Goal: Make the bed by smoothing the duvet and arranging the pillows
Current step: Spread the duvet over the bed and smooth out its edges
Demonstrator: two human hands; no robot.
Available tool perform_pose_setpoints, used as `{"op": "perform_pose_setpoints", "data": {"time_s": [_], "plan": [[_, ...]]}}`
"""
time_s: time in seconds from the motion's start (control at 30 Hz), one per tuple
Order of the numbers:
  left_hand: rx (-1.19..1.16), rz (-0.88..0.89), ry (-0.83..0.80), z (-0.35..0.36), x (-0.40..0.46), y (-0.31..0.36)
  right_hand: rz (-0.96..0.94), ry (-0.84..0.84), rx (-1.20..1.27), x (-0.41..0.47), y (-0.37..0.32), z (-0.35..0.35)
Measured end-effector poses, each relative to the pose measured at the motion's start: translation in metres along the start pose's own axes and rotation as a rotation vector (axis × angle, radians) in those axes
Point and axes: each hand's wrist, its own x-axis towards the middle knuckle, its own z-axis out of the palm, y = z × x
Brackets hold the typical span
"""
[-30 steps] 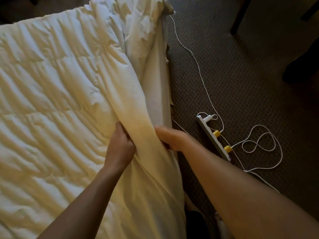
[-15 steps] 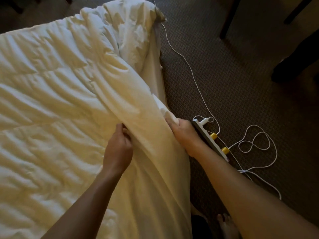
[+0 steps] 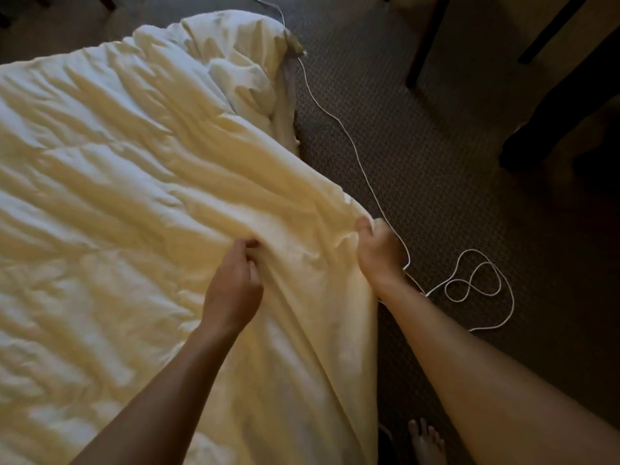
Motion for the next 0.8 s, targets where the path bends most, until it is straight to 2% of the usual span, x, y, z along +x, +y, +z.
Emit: {"op": "perform_pose_setpoints", "data": {"time_s": [0.1,0.17,0.3,0.4,0.47,0.63,0.8], "plan": [[0.005,0.007,-0.017,-0.001,0.006,-0.006,-0.033,0.055,0.013,0.006,0.017,-0.001],[0.025,0.01,-0.034,-0.003,0.009,-0.006,0.022,0.069,-0.034,0.012,0.021,-0.002],[0.022,0.007,-0.022,-0.01,0.021,-0.004,0.206,-0.063,-0.187,0.027,0.013,0.009],[0.015,0.02,-0.003,-0.013,0.034,0.004,0.25,-0.21,-0.314,0.042,0.001,0.007],[0.003,0.028,0.011,-0.015,0.044,0.013,0.209,-0.28,-0.275,0.05,-0.022,0.009],[0.057,0.056,0.059,-0.021,0.084,0.038,0.058,-0.359,0.023,0.087,-0.105,0.042],[0.115,-0.007,0.104,-0.029,0.148,0.05,0.047,-0.621,-0.058,0.134,-0.169,0.083]]}}
